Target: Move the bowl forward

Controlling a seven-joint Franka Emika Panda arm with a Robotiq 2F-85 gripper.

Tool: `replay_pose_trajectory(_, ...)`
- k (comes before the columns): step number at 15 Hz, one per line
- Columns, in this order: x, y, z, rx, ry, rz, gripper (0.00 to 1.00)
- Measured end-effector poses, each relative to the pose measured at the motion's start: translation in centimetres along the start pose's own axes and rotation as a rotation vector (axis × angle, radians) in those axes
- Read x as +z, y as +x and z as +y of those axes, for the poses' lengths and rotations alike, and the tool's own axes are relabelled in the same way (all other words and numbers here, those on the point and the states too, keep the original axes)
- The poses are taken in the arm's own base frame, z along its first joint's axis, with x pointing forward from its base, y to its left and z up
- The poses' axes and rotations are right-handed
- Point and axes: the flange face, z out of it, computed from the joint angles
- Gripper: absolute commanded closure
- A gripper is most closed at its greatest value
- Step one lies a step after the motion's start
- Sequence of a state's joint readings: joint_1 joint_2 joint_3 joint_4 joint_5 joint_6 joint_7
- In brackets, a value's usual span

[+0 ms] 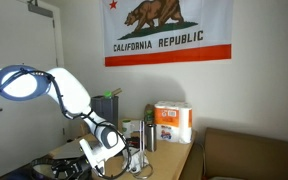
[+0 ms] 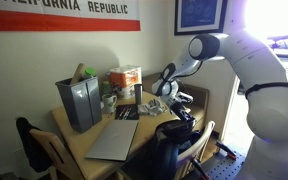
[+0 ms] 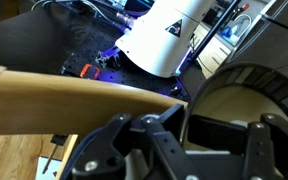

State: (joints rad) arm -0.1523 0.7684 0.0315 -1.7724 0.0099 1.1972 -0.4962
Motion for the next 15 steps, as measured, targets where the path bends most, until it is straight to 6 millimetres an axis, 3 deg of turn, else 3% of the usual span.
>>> replay_pose_trajectory(4,-0.2,-0.5,2.3,0.089,0.062,0.034,0.95)
replay_pose_trajectory(7,-0.2,0.4,3.3,0.130,0.083,0.033,0.96)
replay_pose_trajectory(8,-0.2,0.8,3.5,0.142,0.084,0.030,0.71)
replay_pose_trajectory(10,-0.2,1.6,3.9,0.169,0.085,0.024,0.69)
replay_pose_trajectory(15,-1.6,2.6,3.6,0.250,0.058,0.044,0.32)
